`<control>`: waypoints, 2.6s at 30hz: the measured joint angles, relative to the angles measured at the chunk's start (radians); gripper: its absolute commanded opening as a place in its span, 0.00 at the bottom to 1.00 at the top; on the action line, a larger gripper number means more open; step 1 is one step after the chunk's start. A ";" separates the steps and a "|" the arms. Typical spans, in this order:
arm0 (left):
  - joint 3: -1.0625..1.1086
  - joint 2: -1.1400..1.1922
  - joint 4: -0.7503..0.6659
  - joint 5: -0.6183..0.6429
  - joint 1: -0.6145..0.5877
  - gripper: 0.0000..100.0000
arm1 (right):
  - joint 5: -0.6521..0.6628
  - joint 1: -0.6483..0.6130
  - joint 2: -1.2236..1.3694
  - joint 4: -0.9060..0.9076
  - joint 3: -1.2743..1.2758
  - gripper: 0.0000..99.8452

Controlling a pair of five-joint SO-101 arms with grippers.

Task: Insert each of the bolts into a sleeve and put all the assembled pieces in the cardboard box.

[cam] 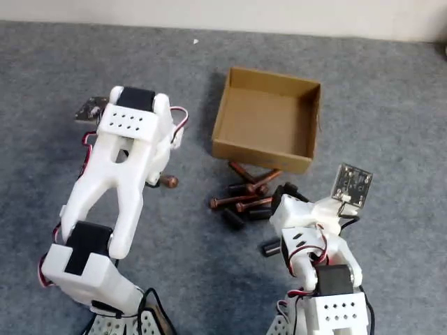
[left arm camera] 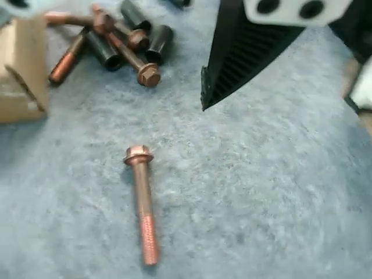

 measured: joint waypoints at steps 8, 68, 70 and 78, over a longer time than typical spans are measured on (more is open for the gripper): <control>-0.003 0.000 0.009 -0.393 -0.018 0.56 | 0.000 0.002 0.000 0.000 0.000 0.00; 0.543 0.009 -0.744 -2.599 -0.040 0.02 | 0.000 0.002 -0.006 0.000 0.025 0.00; 0.545 0.009 -0.744 -2.599 -0.040 0.01 | 0.000 0.002 -0.006 0.000 0.025 0.00; 0.537 0.009 -0.686 -2.599 -0.040 0.01 | 0.000 0.002 -0.006 0.000 0.025 0.00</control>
